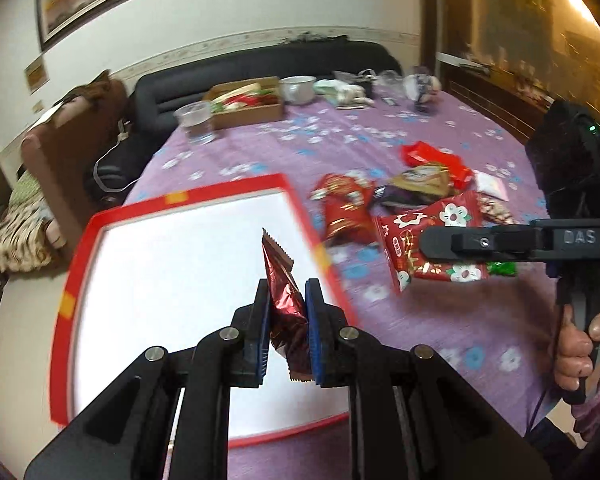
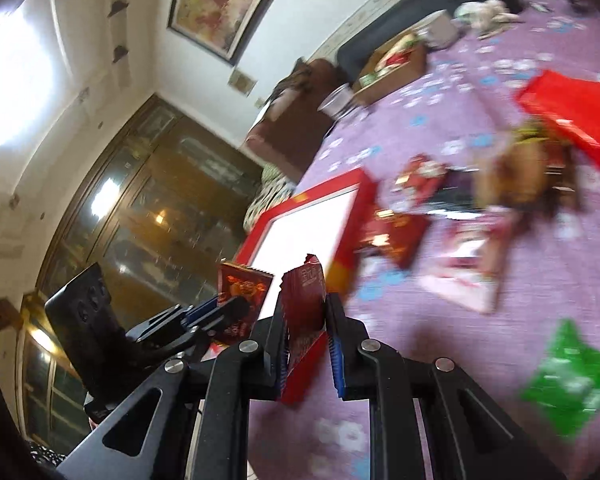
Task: Organize snacks
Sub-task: 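Drop the red packet into the white tray and open the left gripper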
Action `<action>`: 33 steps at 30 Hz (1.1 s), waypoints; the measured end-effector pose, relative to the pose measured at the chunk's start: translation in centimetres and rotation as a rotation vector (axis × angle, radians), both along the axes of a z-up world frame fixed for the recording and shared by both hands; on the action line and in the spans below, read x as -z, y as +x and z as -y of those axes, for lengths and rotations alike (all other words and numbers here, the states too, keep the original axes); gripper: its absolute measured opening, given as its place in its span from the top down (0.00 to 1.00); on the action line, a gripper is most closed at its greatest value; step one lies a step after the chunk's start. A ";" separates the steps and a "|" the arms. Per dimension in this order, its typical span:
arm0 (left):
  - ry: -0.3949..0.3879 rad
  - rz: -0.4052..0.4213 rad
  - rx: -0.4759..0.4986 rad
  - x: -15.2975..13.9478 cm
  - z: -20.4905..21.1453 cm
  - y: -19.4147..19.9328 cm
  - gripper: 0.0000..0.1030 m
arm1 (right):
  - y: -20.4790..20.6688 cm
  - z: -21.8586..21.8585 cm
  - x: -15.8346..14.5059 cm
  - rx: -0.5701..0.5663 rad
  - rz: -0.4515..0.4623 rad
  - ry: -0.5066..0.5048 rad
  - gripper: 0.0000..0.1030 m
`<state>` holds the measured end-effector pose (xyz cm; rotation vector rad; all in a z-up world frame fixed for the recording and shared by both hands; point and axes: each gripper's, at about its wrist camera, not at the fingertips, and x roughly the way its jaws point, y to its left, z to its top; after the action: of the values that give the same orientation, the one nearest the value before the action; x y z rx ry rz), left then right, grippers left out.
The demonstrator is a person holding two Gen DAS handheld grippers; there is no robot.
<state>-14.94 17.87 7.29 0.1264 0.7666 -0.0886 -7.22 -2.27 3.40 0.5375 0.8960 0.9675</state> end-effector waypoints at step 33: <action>0.147 0.014 -0.203 1.5 -4.3 -0.9 0.82 | -0.5 -6.0 -1.9 0.008 0.067 -0.099 0.66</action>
<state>-15.81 22.21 5.78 0.1880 0.7681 0.1621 -7.69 3.69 5.29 0.4220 0.8766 0.9235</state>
